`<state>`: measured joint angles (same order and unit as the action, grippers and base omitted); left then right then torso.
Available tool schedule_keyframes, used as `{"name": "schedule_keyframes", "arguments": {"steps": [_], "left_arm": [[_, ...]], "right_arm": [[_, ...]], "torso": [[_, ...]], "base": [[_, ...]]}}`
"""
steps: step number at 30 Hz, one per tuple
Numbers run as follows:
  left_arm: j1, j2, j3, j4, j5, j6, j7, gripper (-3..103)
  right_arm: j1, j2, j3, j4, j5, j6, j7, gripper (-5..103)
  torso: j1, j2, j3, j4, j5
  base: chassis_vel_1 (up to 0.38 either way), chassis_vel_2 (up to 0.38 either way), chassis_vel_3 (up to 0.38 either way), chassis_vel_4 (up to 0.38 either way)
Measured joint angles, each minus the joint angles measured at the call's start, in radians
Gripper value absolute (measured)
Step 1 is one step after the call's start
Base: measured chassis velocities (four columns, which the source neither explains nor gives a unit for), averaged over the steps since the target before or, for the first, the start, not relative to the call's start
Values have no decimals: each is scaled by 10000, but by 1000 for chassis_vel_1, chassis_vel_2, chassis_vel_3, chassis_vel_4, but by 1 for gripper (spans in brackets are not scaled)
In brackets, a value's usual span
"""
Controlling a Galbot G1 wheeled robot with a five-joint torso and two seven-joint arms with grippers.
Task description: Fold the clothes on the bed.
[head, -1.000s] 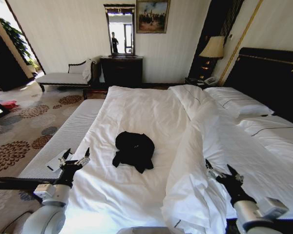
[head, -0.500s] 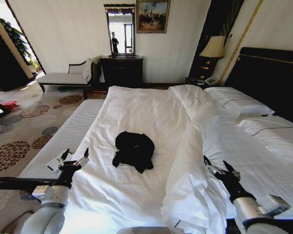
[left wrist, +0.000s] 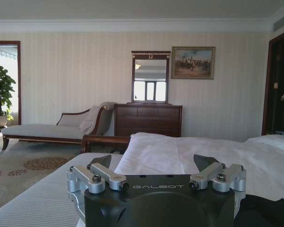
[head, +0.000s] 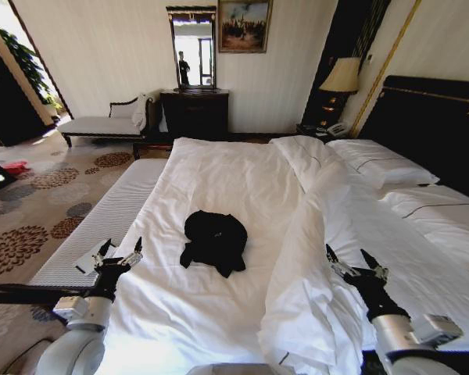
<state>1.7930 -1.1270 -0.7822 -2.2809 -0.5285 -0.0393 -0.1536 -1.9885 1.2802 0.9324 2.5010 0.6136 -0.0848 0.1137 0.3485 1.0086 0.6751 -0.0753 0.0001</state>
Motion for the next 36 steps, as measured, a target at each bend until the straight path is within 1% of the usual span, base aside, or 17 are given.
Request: {"name": "schedule_keyframes", "arguments": {"steps": [4,5,8,10,15,24,27,29,30,31,32,33,34,35,36], "left_arm": [[-18,0,10,6,8,8,-11,100],[-18,-1,10,4,9,9,-11,100],[-16,-4,9,0,9,9,-12,100],[-5,-5,5,-4,9,10,-12,100],[18,-24,-13,7,9,3,-12,100],[-132,-20,17,59,8,18,-44,100],[-151,-15,21,81,5,27,-54,100],[-151,-16,26,95,3,30,-62,100],[-150,-19,28,110,3,30,-69,100],[-150,-19,28,110,3,30,-69,100],[-148,-20,29,128,3,30,-77,100],[-149,-21,30,138,2,29,-77,100],[-152,-25,34,162,1,28,-77,100],[-160,-33,39,171,0,22,-76,100],[-160,-33,39,171,0,22,-76,100]], "right_arm": [[45,17,-6,-2,-31,-14,8,100],[49,25,-6,-3,-49,-10,8,100],[43,34,-12,-5,-138,103,-18,100],[18,38,-25,-7,-402,295,-56,100],[111,79,-150,-8,-517,321,81,100],[152,126,-187,-12,-605,197,105,100],[131,156,-197,-12,-597,207,104,100],[48,173,-201,-11,-298,189,87,100],[-50,188,-235,-10,208,32,90,100],[-50,188,-235,-10,208,32,90,100],[-168,198,-265,-10,693,-226,135,100],[-264,198,-281,-10,967,-463,175,100],[-287,180,-286,-11,971,-656,217,100],[-244,121,-285,-11,712,-810,266,100],[-244,121,-285,-11,712,-810,266,100]], "torso": [[0,0,0,2,-1],[0,0,0,-1,-1],[1,-1,1,1,-1],[1,0,0,1,0],[-7,2,-3,0,-2],[2,-1,1,0,4],[0,-1,0,-1,-2],[0,0,-1,-1,-10],[-1,1,-1,4,-9],[-1,1,-1,4,-9],[-1,1,-2,2,-4],[-1,1,-1,0,-5],[-3,1,-1,-1,-3],[-4,1,-2,-1,-3],[-4,1,-2,-1,-3]], "base": [[13,-3,-10,6],[89,-46,-40,25],[97,-44,-52,62],[107,-73,-111,65],[77,-40,-92,41],[73,73,-65,-95],[116,135,-110,-138],[103,97,-110,-50],[96,76,-85,-54],[96,76,-85,-54],[86,57,-85,-54],[86,57,-29,-4],[0,0,0,0],[0,0,0,0],[0,0,0,0]]}}
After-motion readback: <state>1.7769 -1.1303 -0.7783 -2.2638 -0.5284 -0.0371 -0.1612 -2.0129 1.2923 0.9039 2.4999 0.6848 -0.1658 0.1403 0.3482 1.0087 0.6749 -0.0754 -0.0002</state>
